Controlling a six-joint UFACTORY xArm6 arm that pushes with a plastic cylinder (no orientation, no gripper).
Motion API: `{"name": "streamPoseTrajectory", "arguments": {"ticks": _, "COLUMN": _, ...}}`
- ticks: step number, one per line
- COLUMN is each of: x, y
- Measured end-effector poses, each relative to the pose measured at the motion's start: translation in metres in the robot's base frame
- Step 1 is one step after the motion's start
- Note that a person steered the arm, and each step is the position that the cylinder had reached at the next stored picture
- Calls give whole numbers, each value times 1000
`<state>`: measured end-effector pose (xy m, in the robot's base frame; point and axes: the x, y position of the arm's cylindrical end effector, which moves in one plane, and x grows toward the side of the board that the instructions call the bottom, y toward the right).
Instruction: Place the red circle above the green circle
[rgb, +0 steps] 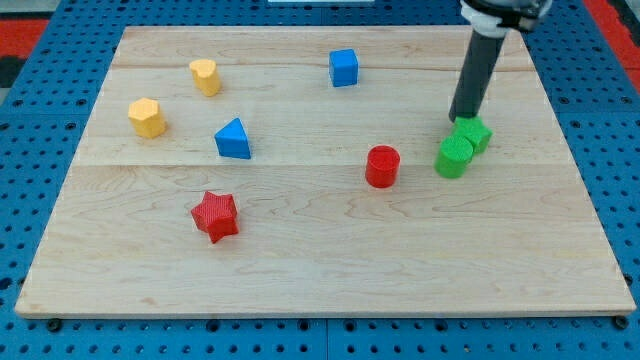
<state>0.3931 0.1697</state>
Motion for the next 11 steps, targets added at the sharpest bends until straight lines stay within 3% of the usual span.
{"name": "streamPoseTrajectory", "arguments": {"ticks": 1, "x": 22, "y": 0}}
{"name": "streamPoseTrajectory", "arguments": {"ticks": 3, "x": -17, "y": -16}}
{"name": "streamPoseTrajectory", "arguments": {"ticks": 4, "x": -18, "y": -107}}
{"name": "streamPoseTrajectory", "arguments": {"ticks": 5, "x": -4, "y": -161}}
{"name": "streamPoseTrajectory", "arguments": {"ticks": 7, "x": 78, "y": -169}}
{"name": "streamPoseTrajectory", "arguments": {"ticks": 8, "x": 88, "y": -164}}
{"name": "streamPoseTrajectory", "arguments": {"ticks": 11, "x": 57, "y": -88}}
